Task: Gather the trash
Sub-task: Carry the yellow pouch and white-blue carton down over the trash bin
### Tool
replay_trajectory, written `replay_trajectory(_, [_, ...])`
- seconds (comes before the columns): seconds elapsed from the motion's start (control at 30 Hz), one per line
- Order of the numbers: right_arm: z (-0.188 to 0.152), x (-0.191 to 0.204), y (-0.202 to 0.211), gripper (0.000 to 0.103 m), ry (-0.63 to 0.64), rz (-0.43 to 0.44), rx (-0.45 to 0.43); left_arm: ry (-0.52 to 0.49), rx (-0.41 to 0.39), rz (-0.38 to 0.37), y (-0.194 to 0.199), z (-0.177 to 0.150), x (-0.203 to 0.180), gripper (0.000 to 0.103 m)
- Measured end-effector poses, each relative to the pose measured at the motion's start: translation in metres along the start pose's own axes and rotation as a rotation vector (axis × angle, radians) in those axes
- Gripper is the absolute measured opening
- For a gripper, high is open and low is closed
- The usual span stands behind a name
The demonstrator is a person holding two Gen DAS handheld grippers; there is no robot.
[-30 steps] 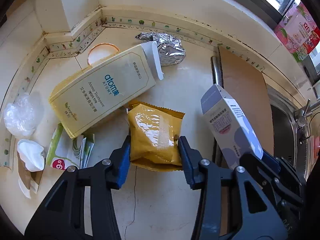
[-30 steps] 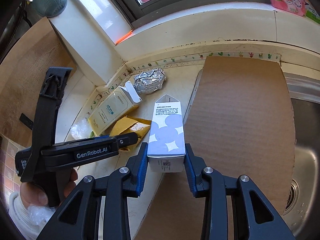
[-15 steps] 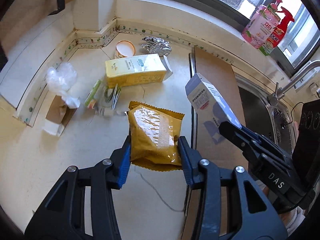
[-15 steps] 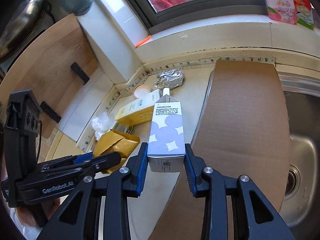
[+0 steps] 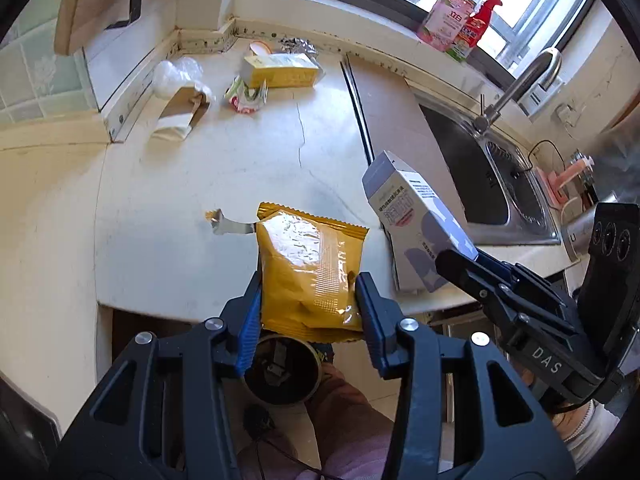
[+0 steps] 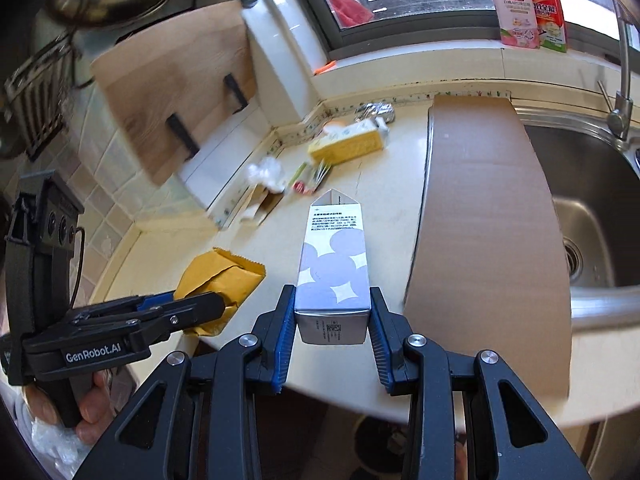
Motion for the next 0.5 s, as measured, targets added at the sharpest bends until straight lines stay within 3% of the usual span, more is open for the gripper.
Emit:
replay_trajectory(0.23, [-0.09, 0.034, 0.013, 0.034, 0.041, -0.022, 0.075, -0.032, 0.068, -0.048, -0.005, -0.071, 0.0, 0.041])
replay_trajectory(0.5, [-0.147, 0.035, 0.018, 0.034, 0.092, -0.045, 0.163, -0.011, 0.159, -0.036, -0.037, -0.125, -0.01, 0.041])
Point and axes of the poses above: each gripper's, at about its wrist camera, not at the fingertips, and y roughly against the way its jaws point, x to its left, z to its top, the point moved 3 cm from there along -y, roughly the way its jaws point, and after that the axes turned 15 degrees about x, right-handed, at the moved point
